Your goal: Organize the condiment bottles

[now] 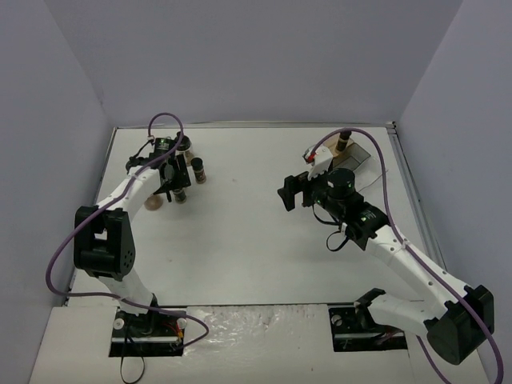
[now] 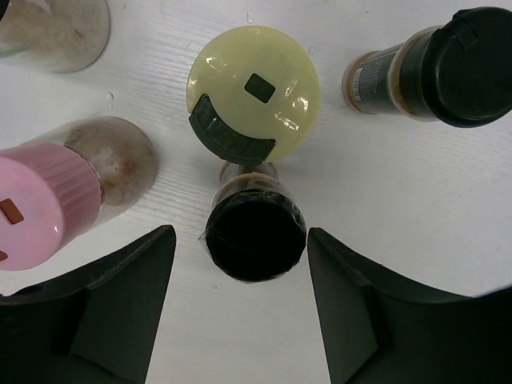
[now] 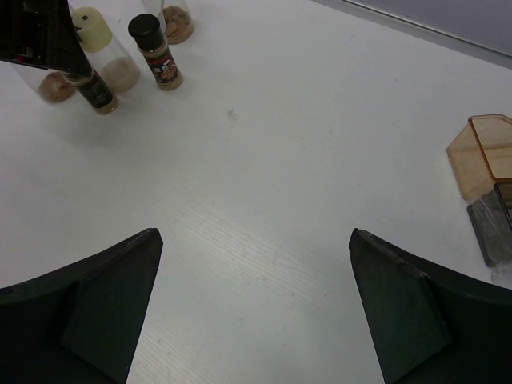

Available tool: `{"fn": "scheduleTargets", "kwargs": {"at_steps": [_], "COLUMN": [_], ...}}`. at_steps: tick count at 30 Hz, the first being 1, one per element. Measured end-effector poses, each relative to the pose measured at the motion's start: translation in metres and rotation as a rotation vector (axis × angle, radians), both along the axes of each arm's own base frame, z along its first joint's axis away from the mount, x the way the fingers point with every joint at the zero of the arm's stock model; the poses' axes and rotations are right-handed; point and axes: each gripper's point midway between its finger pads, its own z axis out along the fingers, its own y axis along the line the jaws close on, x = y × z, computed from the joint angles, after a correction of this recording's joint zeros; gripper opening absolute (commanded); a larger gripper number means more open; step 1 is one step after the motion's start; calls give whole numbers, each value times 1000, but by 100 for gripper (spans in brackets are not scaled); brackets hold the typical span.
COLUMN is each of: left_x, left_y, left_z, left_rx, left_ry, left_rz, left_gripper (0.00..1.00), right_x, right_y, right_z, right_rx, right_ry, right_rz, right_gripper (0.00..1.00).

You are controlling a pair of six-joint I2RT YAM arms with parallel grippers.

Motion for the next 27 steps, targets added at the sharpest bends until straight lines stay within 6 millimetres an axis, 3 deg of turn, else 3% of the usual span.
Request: {"fn": "scheduleTargets", "kwargs": {"at_steps": [4,12,17,21,27], "left_x": [1,3,4,-3,-20], "left_y": [0,-3,-14,-41,-123], "left_z": [1,-3,3,9,28], "left_rx": [0,-7,-1,15,6], "left_ry": [-2,3,0,6,-36], "left_rz": [-2,-15,-45,-122,-333], "left_gripper": [54,33,26,26,26], "right_x": [-5,-10,-12,-14,-19], "right_y": [-6,-14,-17,-18,-23], "right_z": [1,2,-1,-4,-2], "right_rx": [0,1,-8,-11,0], "right_ry": [-7,-21,-14,-1,-7], "right_rz": [-11,-34,-46,-47,-60], "right_gripper": [100,100,100,100,100]}}
